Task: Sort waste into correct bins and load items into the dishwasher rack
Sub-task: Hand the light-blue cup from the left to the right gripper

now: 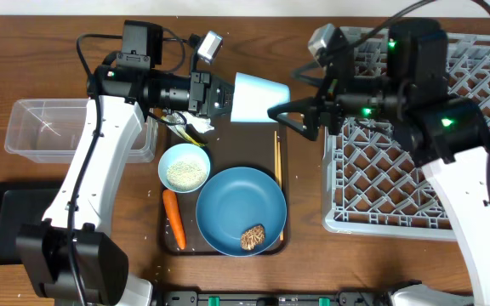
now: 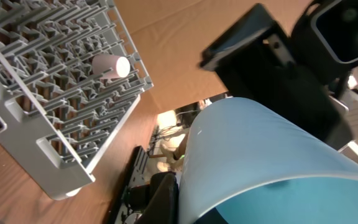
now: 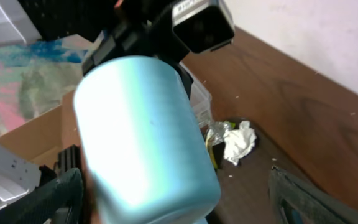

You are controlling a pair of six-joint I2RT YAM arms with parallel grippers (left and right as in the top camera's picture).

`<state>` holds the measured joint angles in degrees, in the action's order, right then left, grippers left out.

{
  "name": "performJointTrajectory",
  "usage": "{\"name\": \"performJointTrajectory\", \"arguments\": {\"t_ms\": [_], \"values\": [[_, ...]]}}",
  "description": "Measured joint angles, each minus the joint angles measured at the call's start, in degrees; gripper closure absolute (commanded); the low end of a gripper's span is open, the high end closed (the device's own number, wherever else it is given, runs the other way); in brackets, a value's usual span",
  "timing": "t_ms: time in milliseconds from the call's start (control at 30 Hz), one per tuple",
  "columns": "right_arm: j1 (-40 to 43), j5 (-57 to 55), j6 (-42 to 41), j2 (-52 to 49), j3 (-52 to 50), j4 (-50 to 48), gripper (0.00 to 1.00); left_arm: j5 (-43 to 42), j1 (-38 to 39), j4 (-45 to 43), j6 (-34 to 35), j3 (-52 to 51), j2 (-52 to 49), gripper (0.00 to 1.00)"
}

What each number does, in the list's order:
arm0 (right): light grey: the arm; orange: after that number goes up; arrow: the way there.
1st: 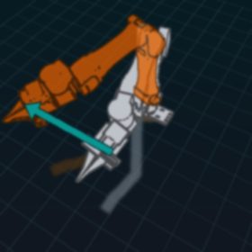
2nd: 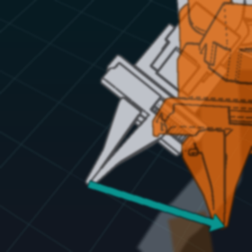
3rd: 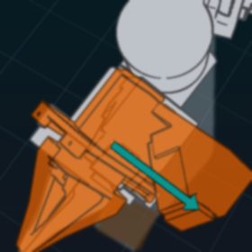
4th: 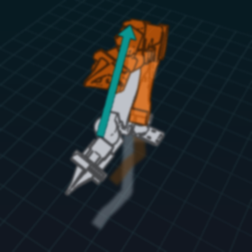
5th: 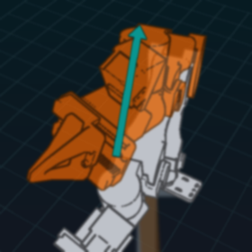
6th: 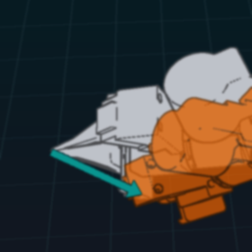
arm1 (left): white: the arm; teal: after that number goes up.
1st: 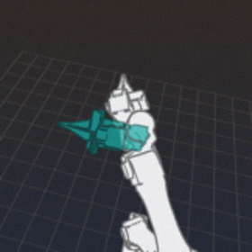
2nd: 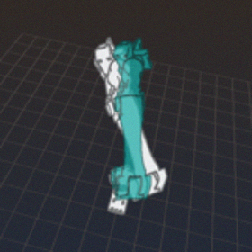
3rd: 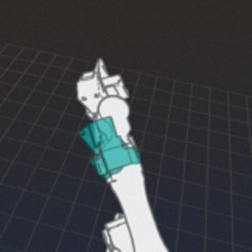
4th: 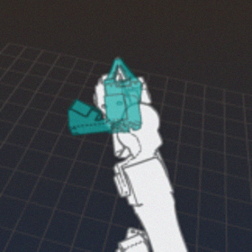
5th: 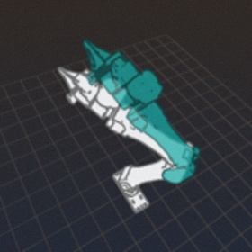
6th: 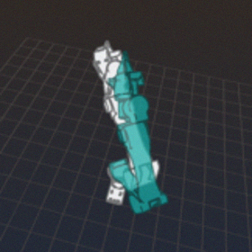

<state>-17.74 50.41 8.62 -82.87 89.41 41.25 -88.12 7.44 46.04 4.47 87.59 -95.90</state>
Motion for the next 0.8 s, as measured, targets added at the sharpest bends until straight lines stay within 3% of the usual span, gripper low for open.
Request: {"name": "performJointTrajectory", "arguments": {"t_ms": [400, 433, 467, 567, 800], "values": [[-1.3, 5.9, 2.0, -2.1, 0.0, -0.4, 0.48, -0.5, -0.2, -1.8, 0.2, 0.0, 0.3, 0.92], [-1.2, 6.2, 2.1, -2.1, 0.0, -0.3, 0.48, -0.7, -0.2, -2.2, 0.2, 0.0, 0.3, 0.76], [-1.2, 6.4, 2.0, -2.1, 0.0, -0.2, 0.48, -0.7, -0.2, -3.0, 0.2, 0.0, 0.4, 0.51], [-1.2, 6.7, 2.0, -2.1, 0.0, 0.5, 0.49, -0.7, -0.2, -4.2, 0.2, 0.0, 0.4, 0.26], [3.6, 3.5, 1.7, 1.1, -0.1, 5.2, 0.5, 4.3, -0.7, -5.6, 0.5, 0.0, 0.5, 0.17]]}}
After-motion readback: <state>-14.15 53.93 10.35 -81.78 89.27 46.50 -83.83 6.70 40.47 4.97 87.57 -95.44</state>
